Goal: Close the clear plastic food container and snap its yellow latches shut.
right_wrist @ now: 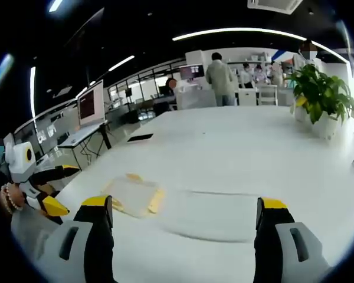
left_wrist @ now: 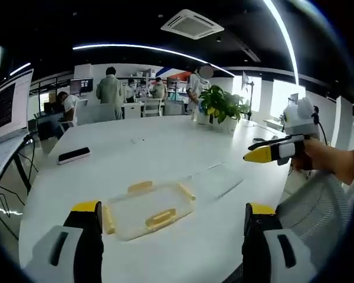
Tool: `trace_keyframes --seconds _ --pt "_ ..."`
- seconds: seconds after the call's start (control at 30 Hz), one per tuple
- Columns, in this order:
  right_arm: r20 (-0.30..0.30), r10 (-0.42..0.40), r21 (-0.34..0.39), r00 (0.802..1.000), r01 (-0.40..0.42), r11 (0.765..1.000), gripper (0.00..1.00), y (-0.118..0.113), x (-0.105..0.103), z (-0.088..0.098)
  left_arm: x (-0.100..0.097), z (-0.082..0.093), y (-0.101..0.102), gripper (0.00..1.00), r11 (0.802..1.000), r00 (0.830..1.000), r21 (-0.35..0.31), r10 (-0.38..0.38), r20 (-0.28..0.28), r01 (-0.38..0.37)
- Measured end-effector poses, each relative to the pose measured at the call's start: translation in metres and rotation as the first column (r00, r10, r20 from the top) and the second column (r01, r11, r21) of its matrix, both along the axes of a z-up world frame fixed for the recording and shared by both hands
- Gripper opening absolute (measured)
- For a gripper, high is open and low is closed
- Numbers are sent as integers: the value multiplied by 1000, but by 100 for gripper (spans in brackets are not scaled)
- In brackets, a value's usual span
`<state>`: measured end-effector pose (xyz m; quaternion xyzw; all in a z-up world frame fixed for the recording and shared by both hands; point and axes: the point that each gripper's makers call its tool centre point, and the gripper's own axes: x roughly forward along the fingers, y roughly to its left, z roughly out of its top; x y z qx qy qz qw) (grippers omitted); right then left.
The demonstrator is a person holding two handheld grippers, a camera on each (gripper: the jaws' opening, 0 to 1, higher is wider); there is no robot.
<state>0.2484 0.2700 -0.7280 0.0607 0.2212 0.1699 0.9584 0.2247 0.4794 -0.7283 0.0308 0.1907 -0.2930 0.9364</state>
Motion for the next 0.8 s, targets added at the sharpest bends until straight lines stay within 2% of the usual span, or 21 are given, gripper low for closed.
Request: trace_keyframes --seconds 0.8 --pt "-12 26 -23 1000 -26 999 98 4 -3 -5 -2 1 -2 98 1000 1000 -11 -6 6 6"
